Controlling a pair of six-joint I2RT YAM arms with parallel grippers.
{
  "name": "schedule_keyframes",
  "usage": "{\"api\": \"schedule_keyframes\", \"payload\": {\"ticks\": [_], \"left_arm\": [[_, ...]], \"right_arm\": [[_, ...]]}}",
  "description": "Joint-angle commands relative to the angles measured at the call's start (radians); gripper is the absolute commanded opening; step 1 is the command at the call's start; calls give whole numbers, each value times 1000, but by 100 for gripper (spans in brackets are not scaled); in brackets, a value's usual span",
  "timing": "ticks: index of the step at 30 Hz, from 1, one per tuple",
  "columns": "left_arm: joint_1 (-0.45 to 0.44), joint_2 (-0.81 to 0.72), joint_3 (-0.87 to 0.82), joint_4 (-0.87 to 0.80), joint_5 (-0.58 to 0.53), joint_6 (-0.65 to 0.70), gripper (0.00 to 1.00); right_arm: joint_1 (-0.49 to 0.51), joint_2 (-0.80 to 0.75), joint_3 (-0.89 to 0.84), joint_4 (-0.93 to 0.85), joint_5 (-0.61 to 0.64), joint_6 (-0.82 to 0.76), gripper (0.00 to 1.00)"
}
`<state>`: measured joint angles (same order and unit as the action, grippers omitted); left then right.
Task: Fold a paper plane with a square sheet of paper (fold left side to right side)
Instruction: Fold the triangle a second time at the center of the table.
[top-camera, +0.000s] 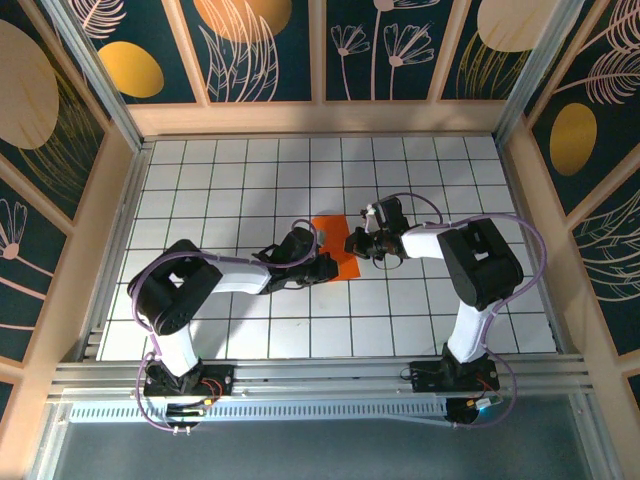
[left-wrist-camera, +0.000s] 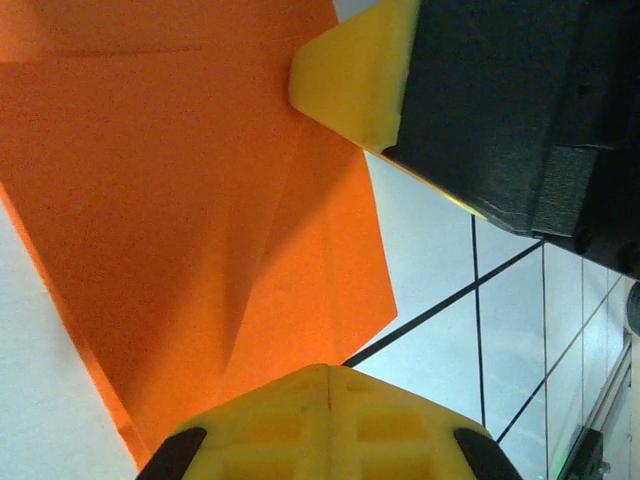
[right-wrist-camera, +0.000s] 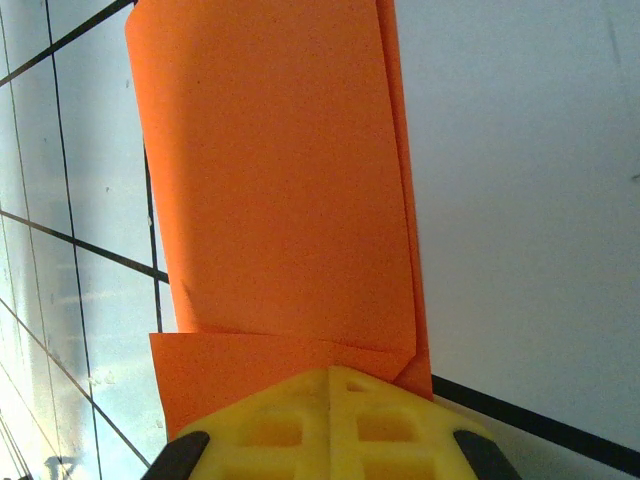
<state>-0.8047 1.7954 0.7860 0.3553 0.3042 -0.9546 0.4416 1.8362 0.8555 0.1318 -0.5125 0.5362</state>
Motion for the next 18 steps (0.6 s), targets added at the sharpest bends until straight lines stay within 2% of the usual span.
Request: {"api": "schedule_keyframes", "payload": {"ticks": [1, 18], "left_arm": [[-5, 21, 15, 4, -19, 7, 0], [-5, 30, 10, -39, -54, 22, 0]], "right_arm": [[8, 23, -25, -74, 58, -15, 0], [10, 24, -22, -82, 66, -18, 0]]}}
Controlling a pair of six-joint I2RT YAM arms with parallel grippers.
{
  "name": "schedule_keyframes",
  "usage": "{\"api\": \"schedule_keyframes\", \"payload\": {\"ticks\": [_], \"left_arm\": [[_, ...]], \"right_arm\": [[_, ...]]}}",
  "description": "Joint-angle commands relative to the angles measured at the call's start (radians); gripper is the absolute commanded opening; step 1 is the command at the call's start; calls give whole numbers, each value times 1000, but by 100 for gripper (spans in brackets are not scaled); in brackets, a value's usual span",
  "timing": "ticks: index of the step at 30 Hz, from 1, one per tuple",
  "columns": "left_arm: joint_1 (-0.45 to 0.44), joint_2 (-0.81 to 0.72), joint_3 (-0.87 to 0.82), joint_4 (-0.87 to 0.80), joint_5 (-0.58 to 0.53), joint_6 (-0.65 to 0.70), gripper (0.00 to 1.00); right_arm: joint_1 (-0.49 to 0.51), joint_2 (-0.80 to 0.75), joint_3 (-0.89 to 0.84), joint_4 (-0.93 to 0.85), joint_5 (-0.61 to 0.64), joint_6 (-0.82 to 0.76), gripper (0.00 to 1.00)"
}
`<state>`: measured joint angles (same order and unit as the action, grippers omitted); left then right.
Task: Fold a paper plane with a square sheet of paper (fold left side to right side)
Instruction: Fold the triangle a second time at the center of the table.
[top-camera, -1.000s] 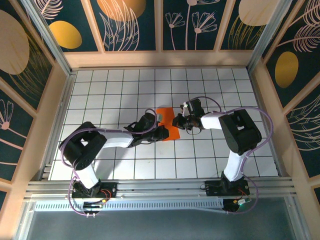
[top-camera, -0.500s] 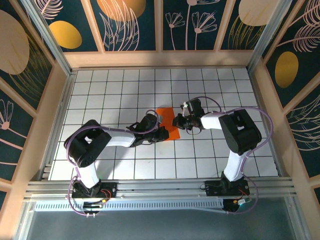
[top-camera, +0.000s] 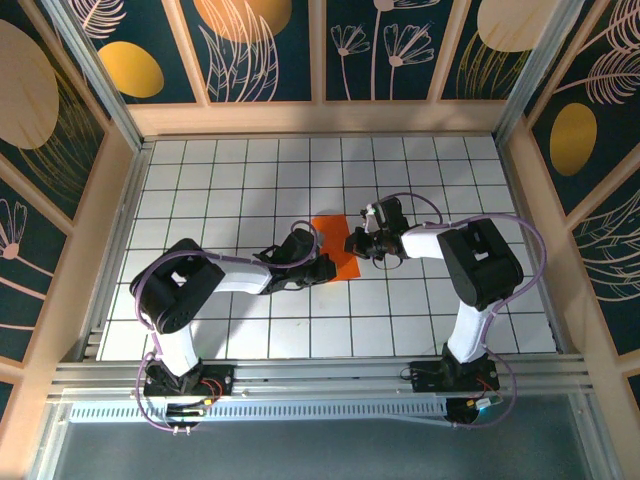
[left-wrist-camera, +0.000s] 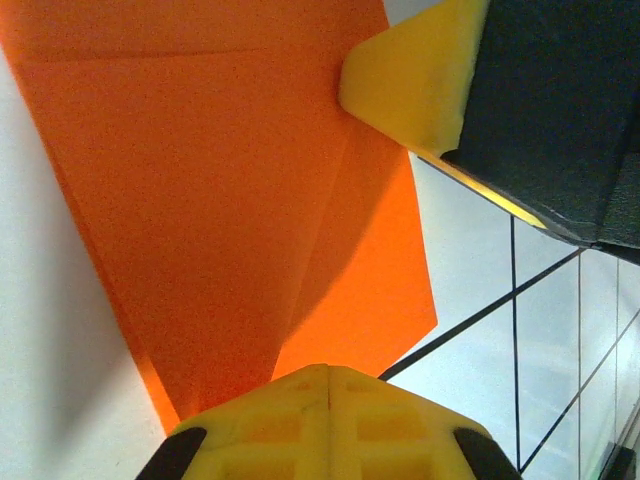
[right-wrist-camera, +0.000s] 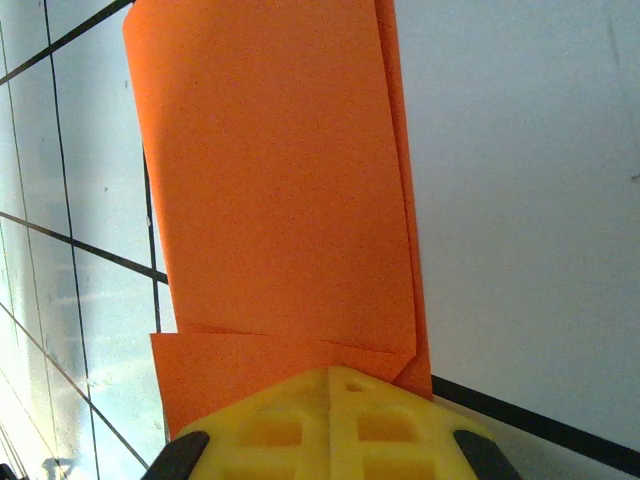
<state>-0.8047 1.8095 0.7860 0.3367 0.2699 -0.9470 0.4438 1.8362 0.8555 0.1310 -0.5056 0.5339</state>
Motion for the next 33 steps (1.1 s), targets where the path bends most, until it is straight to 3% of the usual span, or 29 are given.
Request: {"api": "schedule_keyframes", "payload": {"ticks": [1, 33], "left_arm": [[-5, 16, 9, -23, -21, 15, 0], [-4, 18, -11, -53, -49, 15, 0]], "right_arm": [[7, 23, -22, -82, 59, -15, 0], [9, 20, -9, -96, 62, -22, 0]]}}
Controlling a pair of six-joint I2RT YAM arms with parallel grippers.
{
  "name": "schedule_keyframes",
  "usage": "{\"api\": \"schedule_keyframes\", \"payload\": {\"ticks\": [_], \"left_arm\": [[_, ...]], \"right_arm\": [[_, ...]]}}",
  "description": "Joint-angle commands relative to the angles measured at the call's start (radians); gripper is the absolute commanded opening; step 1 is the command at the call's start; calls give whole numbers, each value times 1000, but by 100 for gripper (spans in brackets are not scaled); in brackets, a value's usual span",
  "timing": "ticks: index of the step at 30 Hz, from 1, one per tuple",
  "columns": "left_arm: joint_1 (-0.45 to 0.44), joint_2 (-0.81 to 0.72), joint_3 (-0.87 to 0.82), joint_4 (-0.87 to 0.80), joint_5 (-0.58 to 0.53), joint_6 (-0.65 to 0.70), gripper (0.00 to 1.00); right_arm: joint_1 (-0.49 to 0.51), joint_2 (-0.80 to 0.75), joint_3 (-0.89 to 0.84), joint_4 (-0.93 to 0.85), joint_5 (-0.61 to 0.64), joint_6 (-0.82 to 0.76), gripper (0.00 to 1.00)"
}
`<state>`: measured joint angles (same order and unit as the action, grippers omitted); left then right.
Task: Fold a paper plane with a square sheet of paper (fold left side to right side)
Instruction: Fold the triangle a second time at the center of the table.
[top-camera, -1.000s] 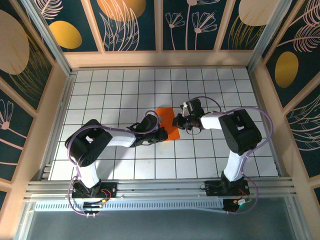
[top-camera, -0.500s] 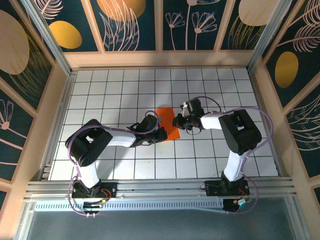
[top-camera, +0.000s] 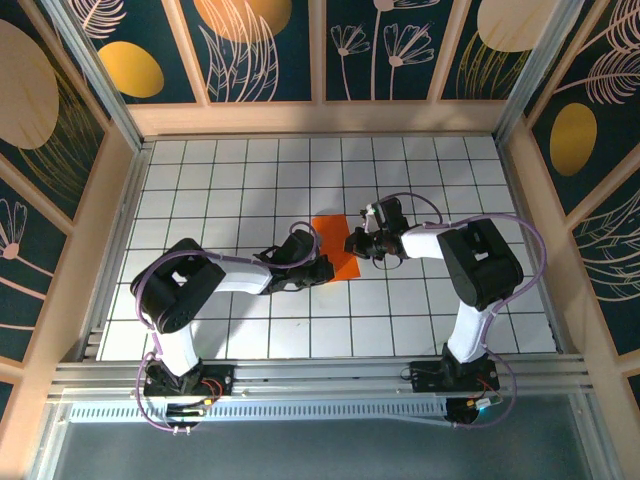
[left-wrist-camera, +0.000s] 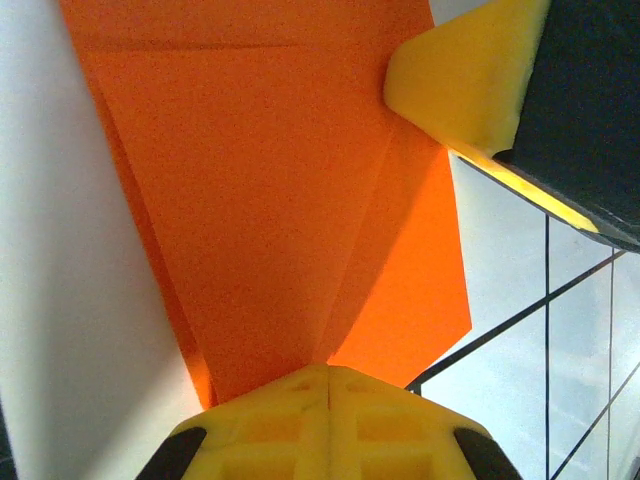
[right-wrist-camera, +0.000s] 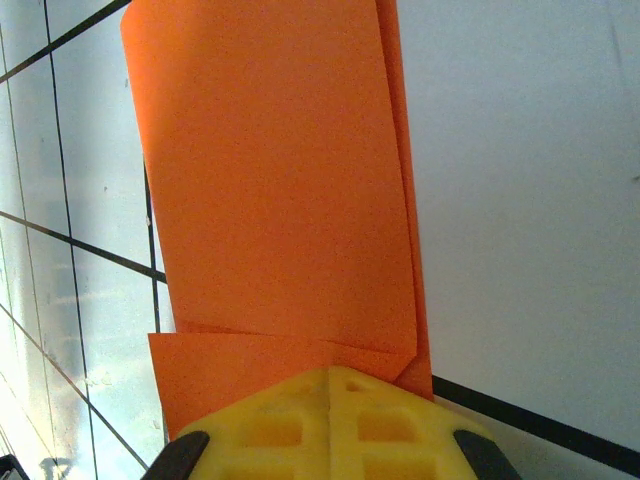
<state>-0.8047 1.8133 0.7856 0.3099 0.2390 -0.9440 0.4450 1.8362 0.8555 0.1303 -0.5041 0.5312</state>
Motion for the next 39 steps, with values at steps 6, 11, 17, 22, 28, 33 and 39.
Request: {"api": "schedule_keyframes", "payload": {"ticks": [6, 11, 17, 22, 28, 33, 39], "left_arm": [[-4, 17, -16, -28, -18, 6, 0], [-5, 27, -18, -32, -15, 0, 0], [-5, 41, -15, -34, -9, -4, 0], [-6, 45, -12, -35, -7, -3, 0], [-6, 45, -11, -38, -7, -3, 0], [-6, 44, -12, -37, -7, -3, 0], [-7, 28, -16, -26, 2, -1, 0]], "right_arm": [[8, 7, 12, -108, 50, -26, 0], [8, -22, 40, -113, 30, -31, 0], [8, -57, 42, -102, 16, -30, 0], [13, -56, 29, -52, -29, -21, 0], [31, -29, 51, -28, -39, -19, 0], [31, 12, 58, -19, -28, -15, 0], [25, 42, 60, -67, 21, -23, 0]]}}
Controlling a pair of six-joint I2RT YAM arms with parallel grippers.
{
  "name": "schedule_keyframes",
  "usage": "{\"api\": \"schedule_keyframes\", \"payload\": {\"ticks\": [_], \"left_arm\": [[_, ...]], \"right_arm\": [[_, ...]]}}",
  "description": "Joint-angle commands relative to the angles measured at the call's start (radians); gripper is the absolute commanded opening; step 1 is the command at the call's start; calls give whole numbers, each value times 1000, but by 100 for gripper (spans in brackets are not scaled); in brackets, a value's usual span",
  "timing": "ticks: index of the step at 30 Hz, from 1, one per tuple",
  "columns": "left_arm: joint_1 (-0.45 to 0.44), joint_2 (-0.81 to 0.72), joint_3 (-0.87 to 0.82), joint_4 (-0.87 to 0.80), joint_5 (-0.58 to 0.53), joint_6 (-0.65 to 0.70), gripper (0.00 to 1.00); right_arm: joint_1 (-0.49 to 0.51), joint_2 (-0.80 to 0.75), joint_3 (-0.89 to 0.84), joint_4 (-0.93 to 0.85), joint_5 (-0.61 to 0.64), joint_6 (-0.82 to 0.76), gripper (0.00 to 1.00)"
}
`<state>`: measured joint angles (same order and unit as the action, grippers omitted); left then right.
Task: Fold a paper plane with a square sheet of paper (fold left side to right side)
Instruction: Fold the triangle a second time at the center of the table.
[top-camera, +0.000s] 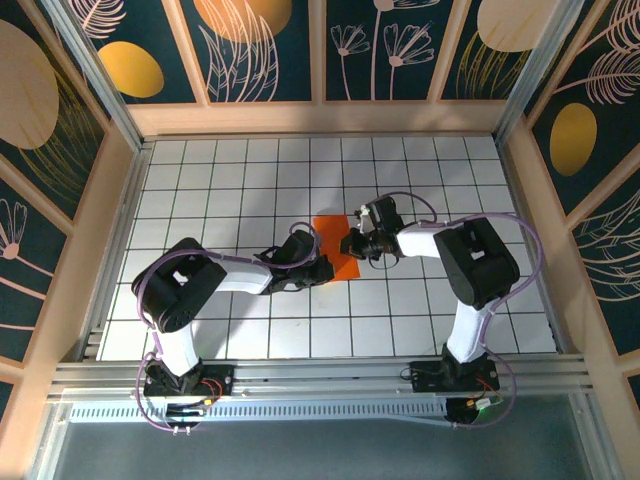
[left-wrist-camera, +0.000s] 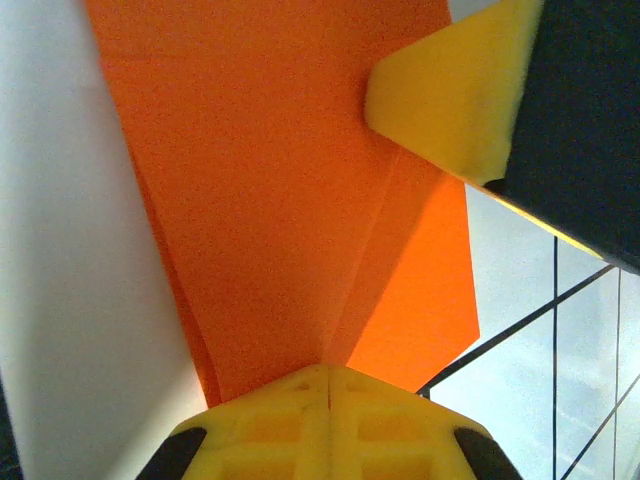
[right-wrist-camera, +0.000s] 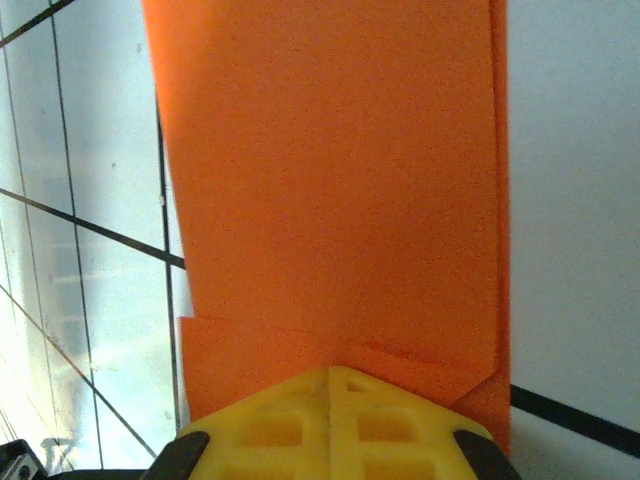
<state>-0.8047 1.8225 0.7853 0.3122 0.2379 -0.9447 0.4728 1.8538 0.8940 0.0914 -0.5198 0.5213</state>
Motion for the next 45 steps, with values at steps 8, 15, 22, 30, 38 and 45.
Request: {"api": "schedule_keyframes", "payload": {"ticks": [8, 15, 22, 30, 38, 45], "left_arm": [[5, -14, 13, 0, 28, -6, 0], [17, 4, 82, -36, 37, 28, 0], [18, 42, 109, -60, 29, 47, 0], [17, 65, 99, -62, 26, 53, 0], [14, 59, 43, -68, 29, 52, 0], [6, 21, -4, -88, 38, 73, 0]], "right_arm": [[-3, 31, -2, -74, 50, -23, 0], [-3, 29, -6, -74, 43, -21, 0], [-2, 28, -7, -73, 45, -19, 0], [-1, 34, -11, -74, 47, -20, 0], [-7, 44, -6, -85, 47, -28, 0], [-12, 57, 7, -110, 55, -47, 0]]}}
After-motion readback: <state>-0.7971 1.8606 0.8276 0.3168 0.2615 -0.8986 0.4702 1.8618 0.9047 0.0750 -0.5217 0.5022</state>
